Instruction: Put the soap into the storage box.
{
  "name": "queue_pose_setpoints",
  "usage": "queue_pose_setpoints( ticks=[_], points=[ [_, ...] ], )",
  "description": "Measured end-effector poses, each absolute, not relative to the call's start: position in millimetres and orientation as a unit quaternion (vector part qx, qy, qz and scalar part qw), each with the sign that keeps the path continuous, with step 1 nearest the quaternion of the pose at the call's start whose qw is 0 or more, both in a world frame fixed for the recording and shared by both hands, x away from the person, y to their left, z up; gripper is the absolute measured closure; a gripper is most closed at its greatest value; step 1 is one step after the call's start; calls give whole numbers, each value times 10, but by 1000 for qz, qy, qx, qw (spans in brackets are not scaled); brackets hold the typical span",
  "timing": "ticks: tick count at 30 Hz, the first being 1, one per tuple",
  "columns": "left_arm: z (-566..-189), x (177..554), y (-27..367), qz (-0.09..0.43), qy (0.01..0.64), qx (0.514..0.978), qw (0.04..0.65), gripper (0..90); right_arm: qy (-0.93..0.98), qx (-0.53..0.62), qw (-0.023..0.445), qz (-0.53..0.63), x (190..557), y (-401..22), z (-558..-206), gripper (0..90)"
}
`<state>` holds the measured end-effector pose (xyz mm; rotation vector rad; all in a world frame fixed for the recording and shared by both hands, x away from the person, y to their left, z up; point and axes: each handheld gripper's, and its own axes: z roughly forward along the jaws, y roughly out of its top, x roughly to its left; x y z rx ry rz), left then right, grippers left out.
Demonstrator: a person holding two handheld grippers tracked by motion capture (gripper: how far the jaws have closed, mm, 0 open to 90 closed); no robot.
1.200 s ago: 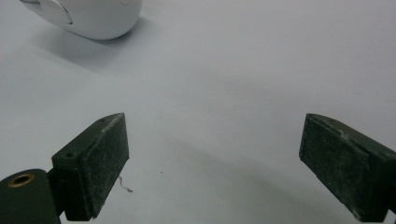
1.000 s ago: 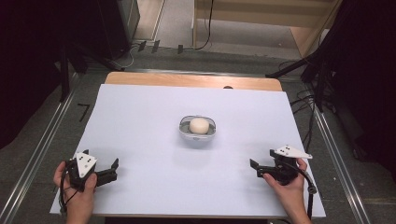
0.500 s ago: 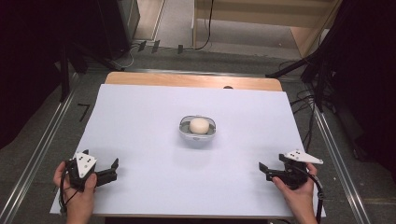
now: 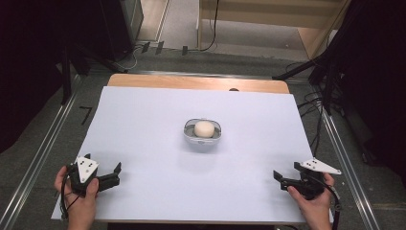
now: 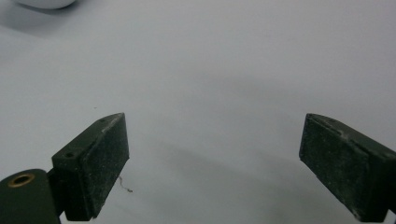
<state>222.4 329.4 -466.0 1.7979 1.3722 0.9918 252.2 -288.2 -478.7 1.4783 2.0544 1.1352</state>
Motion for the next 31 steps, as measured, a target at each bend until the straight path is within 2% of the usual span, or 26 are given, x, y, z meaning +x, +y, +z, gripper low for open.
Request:
queue_pose_setpoints(
  ticks=[14,31],
  points=[
    [-4659,2215,3297,379,524,685,335,0,710,542,195,405,2384,-3156,-4791,93],
    [-4652,2199,3332,373,521,682,353,0,713,541,193,402,2366,-3164,-4850,94]
  ],
)
